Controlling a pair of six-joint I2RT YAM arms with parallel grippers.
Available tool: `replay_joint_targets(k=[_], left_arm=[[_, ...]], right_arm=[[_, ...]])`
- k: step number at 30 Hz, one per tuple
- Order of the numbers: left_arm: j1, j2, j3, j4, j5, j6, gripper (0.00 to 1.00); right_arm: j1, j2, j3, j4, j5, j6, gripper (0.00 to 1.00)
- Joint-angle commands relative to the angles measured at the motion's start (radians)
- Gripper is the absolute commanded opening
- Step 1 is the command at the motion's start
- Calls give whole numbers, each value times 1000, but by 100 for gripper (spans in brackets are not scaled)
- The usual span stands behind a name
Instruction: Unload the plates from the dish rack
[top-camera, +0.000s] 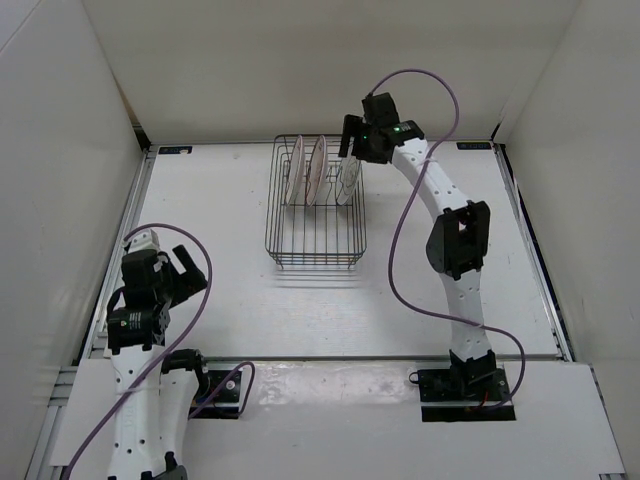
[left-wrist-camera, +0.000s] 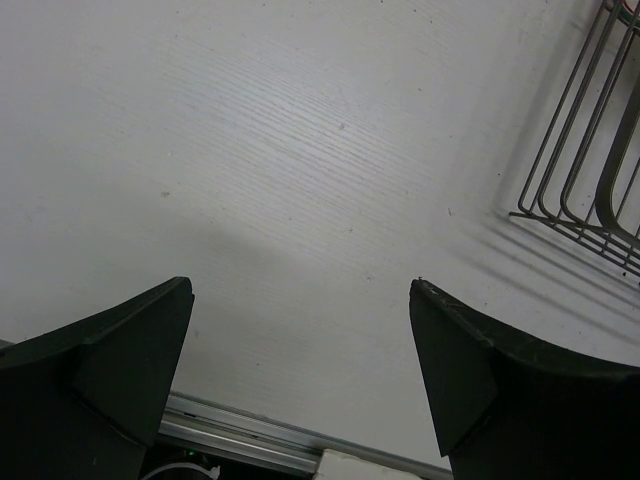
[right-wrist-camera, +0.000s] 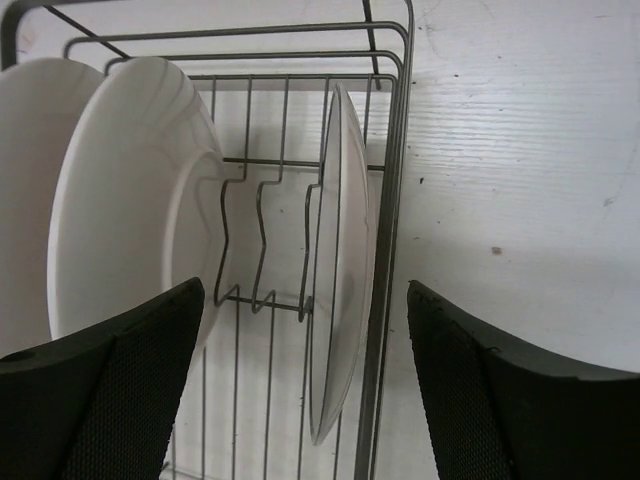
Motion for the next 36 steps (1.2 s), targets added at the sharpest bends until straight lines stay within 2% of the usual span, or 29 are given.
replay_joint_targets(k=[1, 3, 6, 7, 14, 16, 21, 23, 24, 31, 36], left_arm=[[3, 6, 3, -15, 10, -11, 100], [3, 3, 0, -32, 11, -22, 100], [0, -9, -2, -58, 5, -34, 100], [3, -6, -2, -70, 2, -34, 100], [5, 13, 7, -107, 2, -46, 100], [0, 12, 6, -115, 2, -46, 100], [2, 17, 12, -118, 10, -62, 100], [0, 18, 13, -112, 13, -65, 100], [3, 18, 7, -110, 13, -69, 100], [2, 10, -17, -78, 15, -101, 100], [0, -5, -42, -41, 1, -112, 100]], right_arm=[[34, -3, -8, -21, 160, -99, 84], [46, 12, -10, -24, 213, -106, 82], [61, 37, -2, -10, 269, -122, 57], [64, 41, 1, -6, 275, -122, 53], [66, 81, 16, 8, 299, -141, 49], [66, 92, 13, 8, 306, -141, 41], [71, 80, 18, 13, 341, -145, 13], [74, 71, 19, 22, 349, -147, 9], [72, 55, 19, 19, 358, -144, 2], [74, -9, 42, 20, 413, -153, 0], [66, -124, 22, 17, 471, -165, 0]])
